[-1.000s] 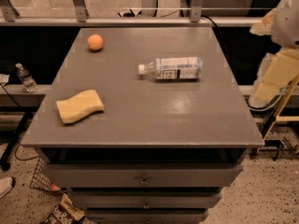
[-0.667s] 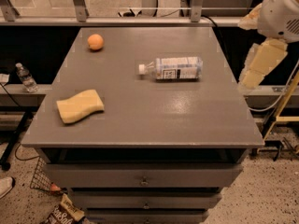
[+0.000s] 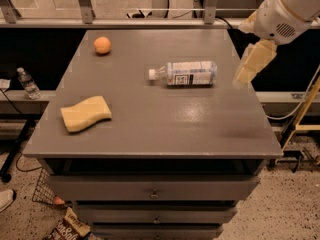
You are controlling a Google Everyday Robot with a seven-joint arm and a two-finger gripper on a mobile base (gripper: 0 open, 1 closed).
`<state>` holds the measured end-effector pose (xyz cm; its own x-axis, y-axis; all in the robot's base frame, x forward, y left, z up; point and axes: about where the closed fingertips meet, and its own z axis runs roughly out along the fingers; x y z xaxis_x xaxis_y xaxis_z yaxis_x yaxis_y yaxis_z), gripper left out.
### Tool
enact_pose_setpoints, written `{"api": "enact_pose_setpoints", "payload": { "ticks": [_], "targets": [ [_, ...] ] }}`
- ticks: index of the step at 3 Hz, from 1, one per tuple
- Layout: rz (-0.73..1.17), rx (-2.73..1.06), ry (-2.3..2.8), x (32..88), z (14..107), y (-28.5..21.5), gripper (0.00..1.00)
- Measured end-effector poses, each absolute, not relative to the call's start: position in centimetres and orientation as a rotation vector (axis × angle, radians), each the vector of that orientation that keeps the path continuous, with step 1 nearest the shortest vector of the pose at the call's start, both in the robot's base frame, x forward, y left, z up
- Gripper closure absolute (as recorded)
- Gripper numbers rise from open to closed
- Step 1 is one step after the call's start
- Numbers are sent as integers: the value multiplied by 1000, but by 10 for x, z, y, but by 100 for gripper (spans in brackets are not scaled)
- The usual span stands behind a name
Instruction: Move blue plastic bottle near sponge
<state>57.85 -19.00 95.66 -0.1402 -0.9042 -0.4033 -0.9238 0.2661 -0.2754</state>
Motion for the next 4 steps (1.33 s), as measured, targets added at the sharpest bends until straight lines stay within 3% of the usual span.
{"api": "enact_pose_setpoints", "payload": {
  "ticks": [4],
  "targets": [
    [27, -1762, 2121, 644, 890, -138, 0]
  ]
}}
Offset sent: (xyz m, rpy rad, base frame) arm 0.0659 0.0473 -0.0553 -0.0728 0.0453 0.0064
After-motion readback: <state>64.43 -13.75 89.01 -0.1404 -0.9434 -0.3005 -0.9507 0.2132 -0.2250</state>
